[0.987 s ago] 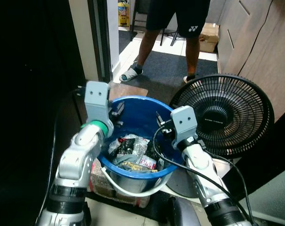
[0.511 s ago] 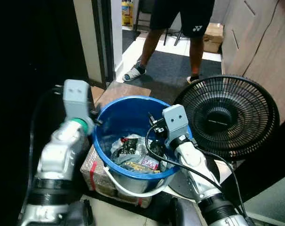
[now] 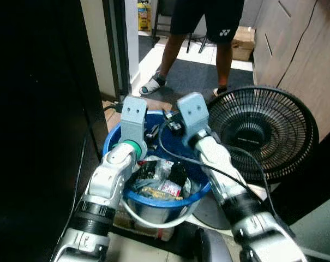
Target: Clothes washing
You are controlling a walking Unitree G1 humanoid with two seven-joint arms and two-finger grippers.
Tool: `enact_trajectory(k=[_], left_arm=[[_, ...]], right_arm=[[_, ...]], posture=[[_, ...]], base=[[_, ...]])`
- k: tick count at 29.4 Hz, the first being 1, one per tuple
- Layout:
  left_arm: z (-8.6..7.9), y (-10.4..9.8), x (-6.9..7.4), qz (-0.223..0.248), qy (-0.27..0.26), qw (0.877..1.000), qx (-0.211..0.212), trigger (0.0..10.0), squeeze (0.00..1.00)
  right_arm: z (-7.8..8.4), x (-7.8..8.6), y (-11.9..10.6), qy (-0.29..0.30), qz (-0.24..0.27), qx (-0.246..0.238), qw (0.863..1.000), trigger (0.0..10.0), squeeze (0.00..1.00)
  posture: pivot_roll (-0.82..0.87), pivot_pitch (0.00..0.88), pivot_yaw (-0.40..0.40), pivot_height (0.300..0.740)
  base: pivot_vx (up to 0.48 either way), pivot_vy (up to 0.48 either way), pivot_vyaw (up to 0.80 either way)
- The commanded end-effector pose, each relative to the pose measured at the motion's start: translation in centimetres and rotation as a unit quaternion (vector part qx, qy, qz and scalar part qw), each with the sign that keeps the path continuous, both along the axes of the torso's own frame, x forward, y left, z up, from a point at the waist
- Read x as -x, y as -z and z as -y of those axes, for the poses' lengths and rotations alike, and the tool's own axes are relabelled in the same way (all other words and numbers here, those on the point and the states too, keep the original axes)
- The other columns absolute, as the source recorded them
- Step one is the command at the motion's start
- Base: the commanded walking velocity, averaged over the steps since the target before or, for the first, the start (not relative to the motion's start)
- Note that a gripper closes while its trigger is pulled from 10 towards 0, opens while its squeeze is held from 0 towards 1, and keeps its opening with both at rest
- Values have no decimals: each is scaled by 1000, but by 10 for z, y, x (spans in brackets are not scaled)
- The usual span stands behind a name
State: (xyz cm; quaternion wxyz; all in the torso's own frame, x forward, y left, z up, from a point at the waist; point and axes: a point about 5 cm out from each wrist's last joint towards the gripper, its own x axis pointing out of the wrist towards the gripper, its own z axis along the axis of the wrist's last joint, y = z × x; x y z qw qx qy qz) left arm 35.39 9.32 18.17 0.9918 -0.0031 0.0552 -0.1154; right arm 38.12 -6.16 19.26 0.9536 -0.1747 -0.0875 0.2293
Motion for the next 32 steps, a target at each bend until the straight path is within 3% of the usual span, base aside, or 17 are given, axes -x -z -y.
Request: enact_trajectory(k=[1,7,12,15,18,21,28,32], left_arm=[[-6,10,2,-15,-17,1000,-6,10000,0],[-19,33,15,-42,-46,998,-20,10000,0],[-20,37,17,-47,-48,998,-22,10000,0],[-20,40,17,-48,-49,997,-26,10000,0],[-20,41,16,-48,-49,997,-26,10000,0],[-20,43,18,-51,-51,997,-29,10000,0],[-20,47,20,-57,-51,996,-36,10000,0],[-20,48,21,-58,-50,996,-39,10000,0]], right_arm=[[6,2,30,2,-60,39,997,10000,0],[14,15,74,-19,-143,101,984,10000,0],[11,19,80,-45,-157,114,980,10000,0],[-5,32,89,-149,-185,117,964,10000,0],[-10,37,92,-180,-192,118,958,10000,0],[-15,56,112,-236,-215,140,937,10000,0],[-14,72,135,-259,-245,169,919,10000,0],[-9,72,140,-243,-252,174,920,10000,0]], posture=[[122,22,-37,470],[127,38,-40,470],[126,40,-39,470],[125,43,-34,470],[125,43,-34,470],[120,49,-31,470],[117,55,-27,470],[119,64,-24,470]], base=[[0,0,0],[0,0,0],[0,0,0],[0,0,0],[0,0,0],[0,0,0],[0,0,0],[0,0,0]])
